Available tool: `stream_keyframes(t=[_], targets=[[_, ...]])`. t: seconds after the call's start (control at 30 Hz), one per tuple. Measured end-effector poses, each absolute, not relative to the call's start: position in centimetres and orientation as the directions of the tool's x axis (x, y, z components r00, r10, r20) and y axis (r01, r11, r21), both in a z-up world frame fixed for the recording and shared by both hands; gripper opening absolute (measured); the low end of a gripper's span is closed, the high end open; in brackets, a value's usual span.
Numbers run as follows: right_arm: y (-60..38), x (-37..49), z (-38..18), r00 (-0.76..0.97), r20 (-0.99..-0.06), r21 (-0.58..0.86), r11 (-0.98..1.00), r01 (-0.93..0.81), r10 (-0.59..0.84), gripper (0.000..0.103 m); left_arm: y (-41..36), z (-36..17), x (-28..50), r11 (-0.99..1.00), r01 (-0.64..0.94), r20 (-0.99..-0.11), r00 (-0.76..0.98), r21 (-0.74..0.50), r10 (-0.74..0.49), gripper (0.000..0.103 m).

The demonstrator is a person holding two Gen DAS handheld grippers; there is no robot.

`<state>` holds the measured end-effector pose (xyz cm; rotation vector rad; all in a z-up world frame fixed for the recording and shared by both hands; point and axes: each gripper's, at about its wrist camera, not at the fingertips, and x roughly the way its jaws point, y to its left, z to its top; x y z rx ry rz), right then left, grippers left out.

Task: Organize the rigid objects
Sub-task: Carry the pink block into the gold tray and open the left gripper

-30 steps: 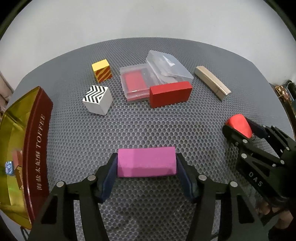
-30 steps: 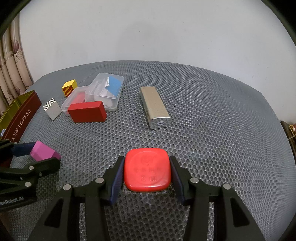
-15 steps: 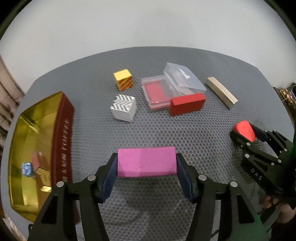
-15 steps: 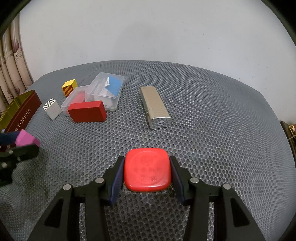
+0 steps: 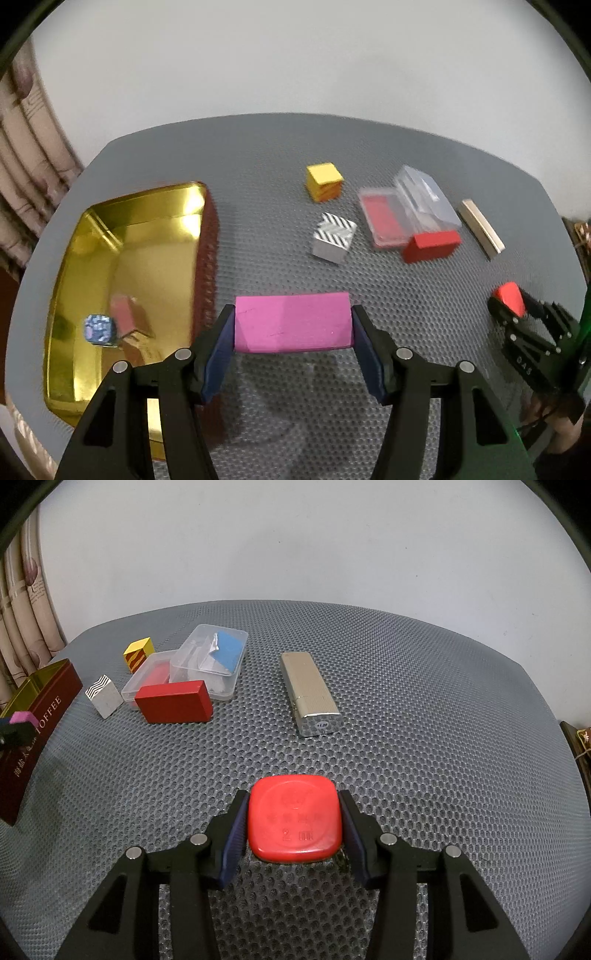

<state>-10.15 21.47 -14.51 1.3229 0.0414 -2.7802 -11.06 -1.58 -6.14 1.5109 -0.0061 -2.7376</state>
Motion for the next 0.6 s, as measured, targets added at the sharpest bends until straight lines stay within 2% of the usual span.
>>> stream_keyframes(t=[0.33,0.6], targets=[[21.4,-10.1,-14.5,-0.629,-0.776,0.003,-0.998,0.066,-0.044,0.049,-6.9,-4.2,-11.4,-0.992,0.123,-0.829,-0.553,0.012,-0.079,0.056],[21.5,-10.1,-14.5,-0.629,-0.776,0.003,-0.998,0.065,-0.043,0.049,-10.4,-4.7,-11.4,-0.982,0.184,-0.831,-0.541,0.032,-0.128,0.056]])
